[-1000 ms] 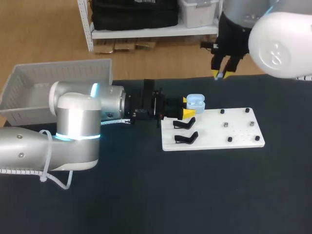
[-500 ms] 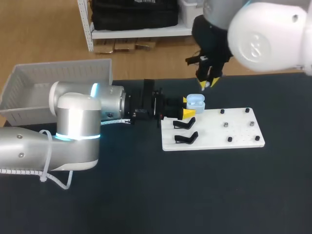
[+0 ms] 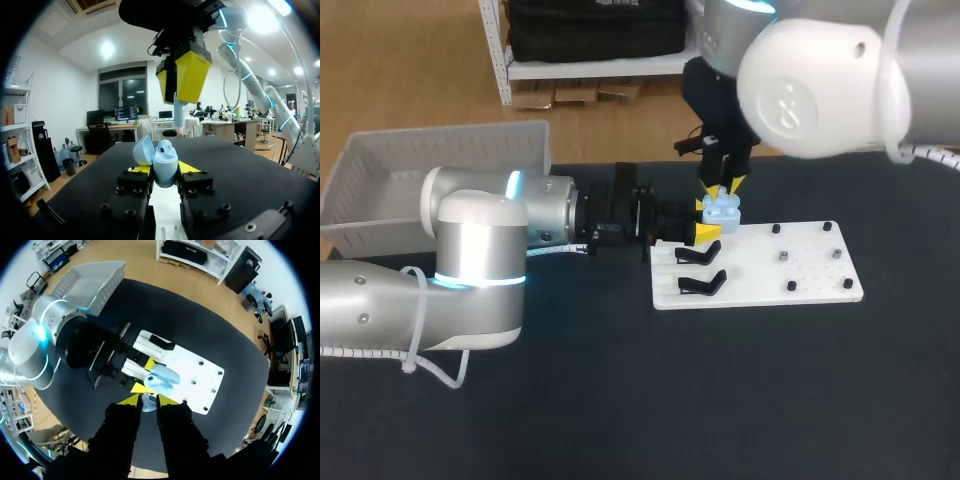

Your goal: Pick up each earbud case from the left stands, insert the matching earbuds, close the lid, and place the case in the box.

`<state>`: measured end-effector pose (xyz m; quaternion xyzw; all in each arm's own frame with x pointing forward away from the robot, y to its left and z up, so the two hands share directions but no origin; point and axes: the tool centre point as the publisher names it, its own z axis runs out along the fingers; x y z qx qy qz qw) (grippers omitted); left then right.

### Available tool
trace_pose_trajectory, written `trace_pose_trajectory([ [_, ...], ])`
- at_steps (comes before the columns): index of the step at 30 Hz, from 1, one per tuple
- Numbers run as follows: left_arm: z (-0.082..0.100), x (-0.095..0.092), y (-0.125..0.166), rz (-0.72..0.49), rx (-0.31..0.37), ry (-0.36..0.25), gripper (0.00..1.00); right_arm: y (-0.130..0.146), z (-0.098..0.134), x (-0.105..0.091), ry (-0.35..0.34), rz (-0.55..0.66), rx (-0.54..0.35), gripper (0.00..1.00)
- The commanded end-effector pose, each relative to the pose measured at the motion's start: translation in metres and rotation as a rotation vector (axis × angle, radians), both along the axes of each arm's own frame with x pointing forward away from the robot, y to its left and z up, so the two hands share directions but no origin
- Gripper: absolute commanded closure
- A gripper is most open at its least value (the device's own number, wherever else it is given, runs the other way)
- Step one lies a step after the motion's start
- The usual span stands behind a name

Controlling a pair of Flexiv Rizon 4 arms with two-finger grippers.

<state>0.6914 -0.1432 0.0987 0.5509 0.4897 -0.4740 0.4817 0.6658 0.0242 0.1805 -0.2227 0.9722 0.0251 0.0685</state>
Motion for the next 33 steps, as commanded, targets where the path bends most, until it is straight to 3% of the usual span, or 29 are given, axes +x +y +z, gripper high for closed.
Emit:
trace_pose_trajectory([
  [1,-0.001,-0.003,0.000,0.009,-0.004,-0.005,1.00,0.003,-0.007,-0.004,-0.023,0.002,0.001,1.00],
  [15,-0.001,-0.003,0.000,0.009,-0.004,-0.005,1.00,0.003,-0.016,-0.002,-0.103,-0.005,0.016,1.00],
  [33,-0.001,-0.003,0.000,0.009,-0.004,-0.005,1.00,0.004,-0.017,0.004,-0.138,0.020,0.024,1.00],
])
